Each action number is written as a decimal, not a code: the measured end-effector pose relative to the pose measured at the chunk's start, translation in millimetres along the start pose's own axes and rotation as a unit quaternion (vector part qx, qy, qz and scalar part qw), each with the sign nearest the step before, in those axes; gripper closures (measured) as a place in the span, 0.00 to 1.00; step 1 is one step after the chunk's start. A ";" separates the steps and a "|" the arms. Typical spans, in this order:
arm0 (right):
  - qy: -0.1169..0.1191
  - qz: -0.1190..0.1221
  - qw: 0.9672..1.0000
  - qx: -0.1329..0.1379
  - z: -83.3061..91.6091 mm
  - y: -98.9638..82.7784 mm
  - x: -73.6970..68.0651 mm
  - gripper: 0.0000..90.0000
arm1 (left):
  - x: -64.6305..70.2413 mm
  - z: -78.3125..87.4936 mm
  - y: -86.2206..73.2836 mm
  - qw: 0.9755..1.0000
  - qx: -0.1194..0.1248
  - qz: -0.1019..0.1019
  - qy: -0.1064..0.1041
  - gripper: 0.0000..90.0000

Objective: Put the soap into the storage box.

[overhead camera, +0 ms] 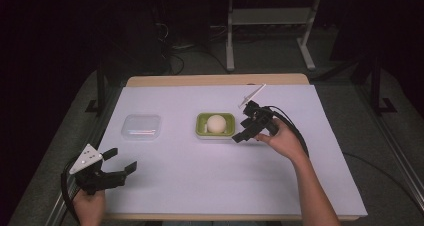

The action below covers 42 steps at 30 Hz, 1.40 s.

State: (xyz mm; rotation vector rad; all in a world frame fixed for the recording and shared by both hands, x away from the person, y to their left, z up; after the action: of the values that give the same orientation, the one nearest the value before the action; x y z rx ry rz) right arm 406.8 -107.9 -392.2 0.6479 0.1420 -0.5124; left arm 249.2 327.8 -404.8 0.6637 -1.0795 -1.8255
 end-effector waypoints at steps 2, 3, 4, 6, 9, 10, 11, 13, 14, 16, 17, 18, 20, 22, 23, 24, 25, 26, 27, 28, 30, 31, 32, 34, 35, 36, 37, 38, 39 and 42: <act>-0.001 -0.003 1.000 -0.003 1.5 -5.1 -1.0 0.27 | 0.8 -0.5 -0.1 1.000 0.000 0.001 0.000 0.15; -0.001 -0.003 1.000 0.000 2.4 -6.5 -1.9 0.27 | 0.5 -0.6 -0.1 1.000 -0.002 -0.002 0.000 0.15; -0.001 0.000 1.000 0.003 3.7 -8.4 -2.5 0.27 | -0.2 -1.1 -0.4 1.000 -0.003 -0.006 0.000 0.15; 0.001 -0.004 1.000 0.007 5.9 -11.3 -4.3 0.27 | -2.6 -2.3 -1.7 1.000 -0.011 -0.004 0.003 0.15; -0.001 -0.005 1.000 0.007 7.4 -17.4 -6.1 0.27 | -3.7 -2.1 -2.3 1.000 -0.004 0.005 0.003 0.15; -0.002 -0.010 1.000 0.002 7.2 -19.9 -6.6 0.26 | -3.8 -1.7 -2.2 1.000 -0.003 0.004 0.003 0.15; -0.002 -0.008 1.000 0.003 7.1 -22.3 -6.5 0.26 | -3.6 -1.6 -2.1 1.000 -0.003 0.003 0.003 0.15; -0.001 -0.012 1.000 0.007 7.7 -26.8 -8.3 0.26 | -3.4 -2.0 -2.2 1.000 -0.005 0.001 0.004 0.15; 0.000 -0.013 1.000 0.008 7.6 -29.2 -8.8 0.26 | -3.2 -2.7 -2.2 1.000 -0.004 0.001 0.002 0.15; 0.001 -0.014 1.000 0.006 7.5 -33.4 -9.5 0.26 | -2.1 -3.3 -2.1 1.000 -0.005 0.004 0.000 0.15; 0.000 -0.019 1.000 0.003 7.7 -34.8 -10.3 0.25 | -1.9 -3.1 -1.8 1.000 -0.006 0.004 -0.002 0.15; -0.001 -0.015 1.000 0.005 8.0 -36.0 -10.4 0.26 | -1.0 -3.0 -1.3 1.000 -0.002 0.007 -0.005 0.15; -0.001 -0.013 1.000 0.012 9.8 -39.1 -12.5 0.26 | 1.4 -2.7 -0.4 1.000 0.000 0.005 -0.007 0.15; -0.001 -0.013 1.000 0.016 11.0 -41.7 -13.8 0.26 | 2.1 -3.3 -0.2 1.000 -0.001 0.003 -0.008 0.15; 0.001 -0.013 1.000 0.016 11.4 -43.1 -14.2 0.26 | 1.9 -3.6 -0.3 1.000 -0.003 0.001 -0.009 0.15; -0.002 -0.015 1.000 0.017 11.8 -44.8 -15.0 0.26 | 2.1 -4.0 -0.3 1.000 -0.004 0.001 -0.009 0.15; -0.002 -0.015 1.000 0.019 11.9 -46.9 -15.9 0.26 | 2.1 -4.0 -0.3 1.000 -0.005 0.002 -0.010 0.15; -0.003 -0.016 1.000 0.016 11.9 -48.6 -16.5 0.26 | 2.0 -3.8 -0.3 1.000 -0.005 0.003 -0.011 0.15; -0.004 -0.015 1.000 0.017 12.1 -50.5 -17.0 0.26 | 1.7 -3.7 -0.2 1.000 -0.005 0.003 -0.011 0.15; -0.004 -0.015 1.000 0.019 12.3 -52.4 -17.8 0.26 | 1.4 -3.5 -0.2 1.000 -0.006 0.002 -0.009 0.15; -0.005 -0.017 1.000 0.018 12.9 -55.6 -18.9 0.26 | 1.1 -3.7 -0.2 1.000 -0.005 0.003 -0.010 0.15; -0.005 -0.014 1.000 0.019 13.0 -57.1 -19.1 0.26 | 1.3 -3.9 -0.3 1.000 -0.005 0.004 -0.011 0.15; -0.005 -0.015 1.000 0.017 13.3 -58.6 -19.8 0.26 | 1.2 -4.1 -0.3 1.000 -0.005 0.004 -0.011 0.15; -0.008 -0.015 1.000 0.018 13.9 -61.7 -21.2 0.26 | 1.2 -4.6 -0.4 1.000 -0.007 0.005 -0.013 0.15; -0.007 -0.018 1.000 0.017 14.3 -62.8 -21.9 0.26 | 0.5 -4.6 -0.3 1.000 -0.012 0.001 -0.016 0.15; -0.008 -0.017 1.000 0.016 14.6 -64.4 -22.5 0.25 | 0.8 -5.0 -0.4 1.000 -0.012 0.001 -0.016 0.15; -0.010 -0.017 1.000 0.017 15.5 -65.8 -23.4 0.25 | 1.4 -5.4 -0.4 1.000 -0.010 0.002 -0.015 0.15; -0.013 -0.015 1.000 0.019 16.0 -66.8 -23.7 0.25 | 1.8 -5.5 -0.5 1.000 -0.011 0.001 -0.015 0.15; -0.014 -0.016 1.000 0.018 16.9 -68.8 -24.6 0.25 | 2.2 -5.3 -0.2 1.000 -0.012 0.001 -0.015 0.15; -0.018 -0.016 1.000 0.018 18.4 -74.3 -26.1 0.25 | 2.5 -5.5 -0.2 1.000 -0.013 -0.003 -0.015 0.15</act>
State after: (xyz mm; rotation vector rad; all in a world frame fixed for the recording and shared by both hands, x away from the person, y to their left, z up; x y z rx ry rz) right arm 346.7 -158.8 -410.3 0.6720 0.1096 -0.5578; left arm 252.3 323.4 -407.7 0.6267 -1.0726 -1.8557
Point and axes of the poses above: each handheld gripper's, and its own axes: z roughly backward along the jaws, y roughly out of its top, x roughly to its right, the point moved 2 cm from there along -z, roughly forward along the jaws, and after that the axes turned 6 degrees about y, right-handed, at the moved point
